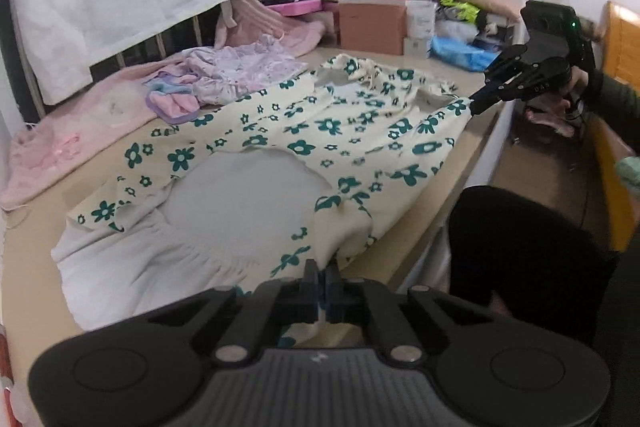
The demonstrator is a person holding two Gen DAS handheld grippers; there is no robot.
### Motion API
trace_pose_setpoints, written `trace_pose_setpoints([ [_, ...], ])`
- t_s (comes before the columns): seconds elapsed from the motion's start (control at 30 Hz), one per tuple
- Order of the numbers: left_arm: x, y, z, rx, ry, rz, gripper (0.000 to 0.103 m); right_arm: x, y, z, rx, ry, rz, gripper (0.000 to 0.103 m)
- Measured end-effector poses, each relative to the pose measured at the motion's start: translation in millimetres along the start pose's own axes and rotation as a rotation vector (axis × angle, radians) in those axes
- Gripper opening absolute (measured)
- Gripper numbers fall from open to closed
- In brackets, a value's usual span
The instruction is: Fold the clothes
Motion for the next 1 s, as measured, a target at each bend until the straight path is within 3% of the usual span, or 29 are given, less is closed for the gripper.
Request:
trace_pose_setpoints([
  [0.17,8.3,-21.3,-20.2,0.038,0.005,0.039,0.002,29.0,-15.3,2.0,-0.034,-0.02,0.058,0.002],
  [0.27,-0.9,-45.3,-34.1,0.028,-0.008,0.049,0.002,24.3,-28.9,20.0,-0.033,0.008,0.082,0.002],
  [0.37,-26.0,-68.6,-51.6,-0.024,-0.056,0.025,0.001,-4.4,-40.9,44.3,0.006,0.059,0.044,0.002],
  [0.5,-70.6,-77.9,-90.4,0.036,-0.18,-0.075,0.006,-61.2,-44.0,92.9,-0.001,0.169,-0.061,0.006],
  [0.6,-54.9,-80.1,-107.0,0.096,-0.229,-0.016,0.01,-67.0,-40.5,116.3,-0.022,0.23,-0.088,0.016],
  [0.67,-25.9,-79.5,-114.6,0.166,-0.264,0.052,0.025,-36.7,-43.4,126.9,-0.049,0.291,-0.019,0.042],
  [0.73,8.8,-77.6,-121.8,0.249,-0.306,0.124,0.04,-0.7,-41.7,128.2,-0.092,0.316,0.041,0.043],
  [0.8,33.9,-70.1,-118.2,0.298,-0.31,0.173,0.052,19.9,-33.1,112.6,-0.109,0.27,0.054,0.043],
  [0.83,41.6,-63.4,-112.2,0.307,-0.294,0.184,0.06,23.2,-26.1,101.4,-0.105,0.238,0.049,0.045],
  [0.87,42.4,-53.8,-104.4,0.295,-0.273,0.173,0.066,24.0,-19.3,91.7,-0.098,0.212,0.041,0.055],
  [0.93,34.9,-33.3,-91.1,0.246,-0.257,0.132,0.069,18.0,0.4,78.0,-0.088,0.184,0.016,0.063],
  [1.0,24.5,-17.2,-84.6,0.213,-0.26,0.101,0.069,11.8,13.3,83.7,-0.112,0.191,-0.003,0.059],
])
Point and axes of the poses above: each gripper's, at about its wrist camera, not at the fingertips, and x roughly against the way its jaws point, z to its right, y to its underside, the point moved 10 cm from there along -x, roughly the way its jaws point, and after that the axes turned 12 degrees about x, right-handed, at the moved point
